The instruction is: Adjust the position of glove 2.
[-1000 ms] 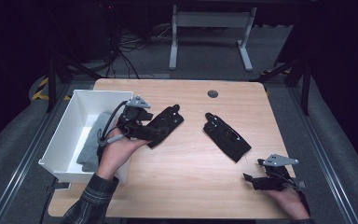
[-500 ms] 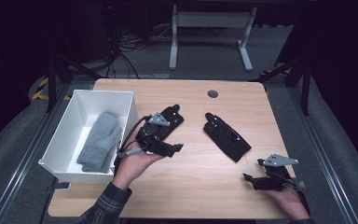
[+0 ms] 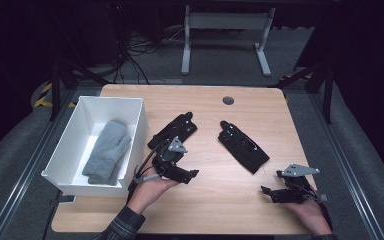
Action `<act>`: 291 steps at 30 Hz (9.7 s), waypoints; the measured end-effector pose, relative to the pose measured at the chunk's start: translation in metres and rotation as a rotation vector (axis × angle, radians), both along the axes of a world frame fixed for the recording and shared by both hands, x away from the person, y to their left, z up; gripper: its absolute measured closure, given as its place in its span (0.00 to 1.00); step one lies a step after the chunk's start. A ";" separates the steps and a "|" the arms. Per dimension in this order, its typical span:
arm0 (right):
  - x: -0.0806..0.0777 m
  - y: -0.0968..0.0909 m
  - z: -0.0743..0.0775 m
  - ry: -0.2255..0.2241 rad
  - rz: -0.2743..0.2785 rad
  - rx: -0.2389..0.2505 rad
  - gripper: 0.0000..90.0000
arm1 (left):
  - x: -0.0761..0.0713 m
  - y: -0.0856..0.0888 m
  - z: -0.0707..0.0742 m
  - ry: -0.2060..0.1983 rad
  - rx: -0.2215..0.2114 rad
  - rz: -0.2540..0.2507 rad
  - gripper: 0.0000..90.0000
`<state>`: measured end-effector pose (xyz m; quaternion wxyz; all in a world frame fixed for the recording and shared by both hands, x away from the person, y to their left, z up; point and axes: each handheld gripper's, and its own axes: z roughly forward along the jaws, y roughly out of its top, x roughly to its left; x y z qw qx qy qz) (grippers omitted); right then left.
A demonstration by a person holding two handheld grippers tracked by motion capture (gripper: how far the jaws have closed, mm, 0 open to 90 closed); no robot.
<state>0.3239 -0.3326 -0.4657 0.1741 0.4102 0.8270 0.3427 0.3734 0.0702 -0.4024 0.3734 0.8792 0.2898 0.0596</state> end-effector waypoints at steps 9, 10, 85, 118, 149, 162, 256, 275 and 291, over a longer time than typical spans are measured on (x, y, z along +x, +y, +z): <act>0.017 0.005 0.014 -0.006 0.019 0.009 0.24 | -0.005 0.009 -0.034 0.008 0.036 0.023 0.16; 0.017 0.005 0.014 -0.006 0.019 0.009 0.24 | -0.005 0.009 -0.034 0.008 0.036 0.023 0.15; 0.054 0.040 0.018 0.081 0.152 -0.067 1.00 | -0.013 0.020 -0.076 -0.067 0.064 -0.029 0.00; -0.009 0.038 0.027 0.035 0.215 0.041 0.72 | -0.013 0.020 -0.076 -0.069 0.063 -0.030 0.00; 0.022 -0.013 -0.003 -0.049 -0.047 0.012 0.19 | -0.003 0.021 -0.056 -0.055 0.029 0.087 0.99; 0.023 -0.013 -0.003 -0.046 -0.040 0.011 0.18 | 0.028 0.001 -0.034 -0.085 0.017 0.153 1.00; 0.023 -0.013 -0.003 -0.046 -0.041 0.012 0.18 | 0.053 -0.033 -0.031 -0.010 0.011 0.058 1.00; 0.023 -0.013 -0.003 -0.046 -0.040 0.013 0.18 | 0.047 -0.017 -0.052 0.049 0.051 0.109 1.00; 0.023 -0.013 -0.003 -0.046 -0.040 0.010 0.18 | -0.018 -0.003 -0.059 0.079 -0.030 0.077 1.00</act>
